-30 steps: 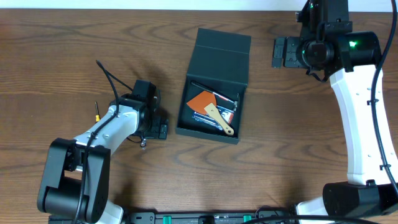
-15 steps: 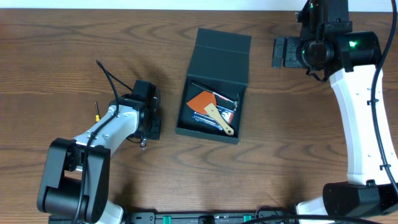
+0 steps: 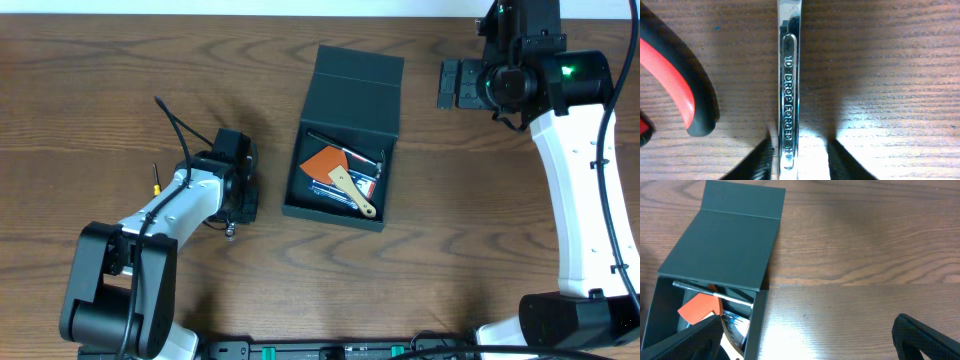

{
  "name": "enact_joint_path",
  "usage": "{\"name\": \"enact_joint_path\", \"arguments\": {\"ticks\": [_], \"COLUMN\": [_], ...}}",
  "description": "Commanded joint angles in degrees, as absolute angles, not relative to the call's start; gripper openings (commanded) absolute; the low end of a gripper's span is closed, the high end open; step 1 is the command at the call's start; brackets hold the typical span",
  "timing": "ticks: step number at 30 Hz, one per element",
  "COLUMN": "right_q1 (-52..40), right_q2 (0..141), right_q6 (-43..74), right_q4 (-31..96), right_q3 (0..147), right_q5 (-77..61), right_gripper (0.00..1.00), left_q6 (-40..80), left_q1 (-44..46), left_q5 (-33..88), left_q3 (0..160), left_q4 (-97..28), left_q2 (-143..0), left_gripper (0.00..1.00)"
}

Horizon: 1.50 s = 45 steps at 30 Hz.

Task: Pack container
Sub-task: 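Move the left gripper over the chrome wrench and grasp it, then carry the wrench right and lower it into the black box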

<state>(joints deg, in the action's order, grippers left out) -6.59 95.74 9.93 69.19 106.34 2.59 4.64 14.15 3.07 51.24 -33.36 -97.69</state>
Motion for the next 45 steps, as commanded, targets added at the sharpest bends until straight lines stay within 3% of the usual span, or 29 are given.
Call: {"name": "enact_joint_path", "arguments": {"ticks": [1, 11, 30, 45], "right_q1": [-6.2, -6.2, -6.2, -6.2], "right_q2": [96.03, 96.03, 96.03, 96.03], "right_q6": [9.13, 9.15, 9.15, 9.13], "right_q4": [69.25, 69.3, 69.52, 69.52], "right_q3": [106.02, 106.02, 106.02, 106.02], "right_q5": [3.22, 3.22, 3.22, 3.22], "right_gripper": [0.99, 0.99, 0.99, 0.99], "left_q6": [4.38, 4.36, 4.99, 6.66], "left_q1": [14.17, 14.17, 14.17, 14.24], "left_q5": [3.46, 3.46, 3.46, 3.46], "left_q3": [50.74, 50.74, 51.4, 64.97], "left_q4": [-33.8, -33.78, -34.35, -49.76], "left_q2": [-99.61, -99.61, -99.39, -86.5], "left_gripper": [0.25, 0.06, 0.06, 0.06]}}
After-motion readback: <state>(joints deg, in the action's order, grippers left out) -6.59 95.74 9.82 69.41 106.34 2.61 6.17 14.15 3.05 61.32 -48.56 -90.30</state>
